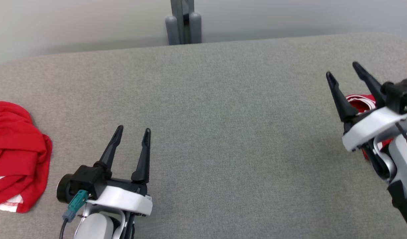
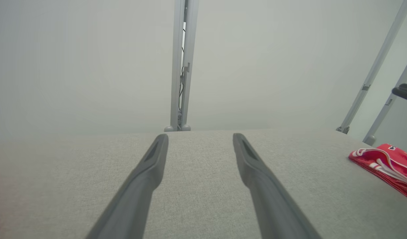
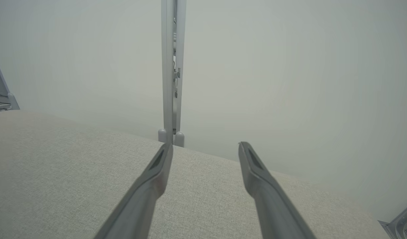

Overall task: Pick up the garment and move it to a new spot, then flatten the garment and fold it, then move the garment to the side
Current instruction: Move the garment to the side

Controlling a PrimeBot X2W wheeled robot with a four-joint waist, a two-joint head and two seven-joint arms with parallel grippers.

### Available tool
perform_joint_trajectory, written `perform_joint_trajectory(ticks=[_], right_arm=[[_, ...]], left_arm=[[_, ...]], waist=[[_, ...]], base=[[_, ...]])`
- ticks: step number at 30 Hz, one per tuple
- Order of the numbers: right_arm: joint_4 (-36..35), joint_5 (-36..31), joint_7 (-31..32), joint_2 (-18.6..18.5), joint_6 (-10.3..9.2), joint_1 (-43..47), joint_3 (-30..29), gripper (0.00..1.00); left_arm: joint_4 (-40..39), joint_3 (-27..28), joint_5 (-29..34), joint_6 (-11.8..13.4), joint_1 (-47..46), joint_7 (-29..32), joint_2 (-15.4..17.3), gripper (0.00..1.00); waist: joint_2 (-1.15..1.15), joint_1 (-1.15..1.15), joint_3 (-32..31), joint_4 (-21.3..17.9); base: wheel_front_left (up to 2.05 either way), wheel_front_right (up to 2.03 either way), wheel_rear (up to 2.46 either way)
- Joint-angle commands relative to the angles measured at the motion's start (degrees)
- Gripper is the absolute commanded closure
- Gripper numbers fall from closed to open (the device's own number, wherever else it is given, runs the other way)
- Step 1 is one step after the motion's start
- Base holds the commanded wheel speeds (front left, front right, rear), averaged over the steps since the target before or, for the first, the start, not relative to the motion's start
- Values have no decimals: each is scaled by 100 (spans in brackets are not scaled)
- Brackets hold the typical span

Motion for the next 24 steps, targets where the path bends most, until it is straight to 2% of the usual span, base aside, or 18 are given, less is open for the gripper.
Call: perform_joint_trajectory(ticks=[1,8,19,24], right_arm=[[-146,79,-63,-19,-4,252,-80,0],[-805,67,-97,397,-3,1101,-675,0],[-1740,-944,-95,1118,-3,2291,-1412,0],[-1910,-1107,-95,1484,-3,2738,-1704,0]], left_arm=[[-36,102,30,33,91,-4,28,0],[-44,421,112,-35,341,-3,26,0],[-46,650,111,-53,702,-4,29,0],[-63,633,48,-36,823,-3,29,0]], waist=[[0,0,-195,89],[0,0,-485,116],[0,0,-775,56],[0,0,-847,74]], base=[[0,0,0],[0,0,0],[0,0,0],[0,0,0]])
